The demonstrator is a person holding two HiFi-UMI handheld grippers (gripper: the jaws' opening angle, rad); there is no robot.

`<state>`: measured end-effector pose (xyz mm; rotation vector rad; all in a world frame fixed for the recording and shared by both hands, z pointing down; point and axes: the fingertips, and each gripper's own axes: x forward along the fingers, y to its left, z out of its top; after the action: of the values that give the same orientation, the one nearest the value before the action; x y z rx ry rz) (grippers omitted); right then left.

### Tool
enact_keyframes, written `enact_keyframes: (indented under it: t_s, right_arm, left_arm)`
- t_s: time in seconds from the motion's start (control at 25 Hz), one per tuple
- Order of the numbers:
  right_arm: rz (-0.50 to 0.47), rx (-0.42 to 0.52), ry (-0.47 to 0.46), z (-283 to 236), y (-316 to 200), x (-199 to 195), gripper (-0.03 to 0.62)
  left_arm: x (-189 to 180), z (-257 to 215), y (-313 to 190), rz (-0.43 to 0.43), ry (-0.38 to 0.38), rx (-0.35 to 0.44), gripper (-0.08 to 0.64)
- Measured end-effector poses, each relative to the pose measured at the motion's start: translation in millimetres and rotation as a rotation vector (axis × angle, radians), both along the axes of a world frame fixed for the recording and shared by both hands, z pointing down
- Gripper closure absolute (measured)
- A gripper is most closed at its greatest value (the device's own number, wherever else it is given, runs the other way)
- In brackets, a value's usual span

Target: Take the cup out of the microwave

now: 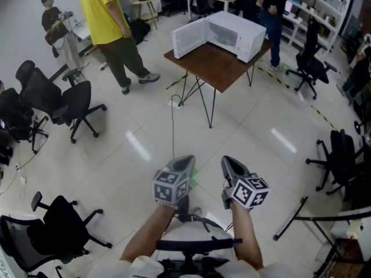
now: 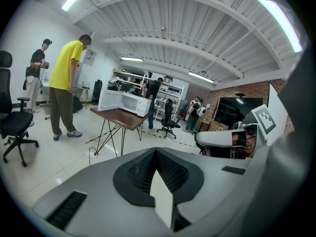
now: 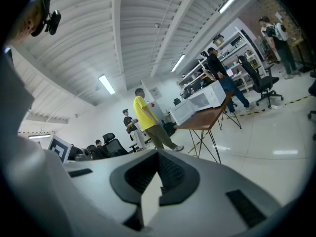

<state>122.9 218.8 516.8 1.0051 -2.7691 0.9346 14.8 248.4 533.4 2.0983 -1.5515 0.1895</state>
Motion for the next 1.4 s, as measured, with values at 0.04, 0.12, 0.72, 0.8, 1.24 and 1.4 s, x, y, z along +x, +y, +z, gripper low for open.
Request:
enact_keyframes:
  t_s: [0.04,0.12,0.72,0.8,1.24,1.4]
  right_arm:
    - [0.000,0.000,0.002,0.0,-2.9,-0.1,0.580]
    - [0.003,-0.003,0.009,-0.4,-8.7,1.4,0.580]
    - [0.041,-0.009,0.029,5.0,-77.7,-12.7,0.580]
    - [0.050,-0.009,0.036,5.1,-90.6,-15.5,0.580]
    - [0.049,0.002,0.065,-5.8,-169.1,-54.9,0.580]
    - [0.039,0.003,0.079,-6.1,-196.1,-72.3,0.580]
  left_arm:
    - [-0.5,0.1,-3.9,-0.003,0.000,0.000,0.558]
    - [-0.4,1.9,-11.8,-0.009,-0.007,-0.005,0.558]
    - [-17.3,8.7,-93.2,0.008,-0.003,-0.010,0.558]
    - [-20.3,9.6,-106.6,0.014,0.004,-0.023,0.558]
    - [-54.8,2.6,-188.5,0.021,0.033,-0.020,0.558]
    - [-69.7,1.2,-215.8,0.014,0.048,-0.014,0.558]
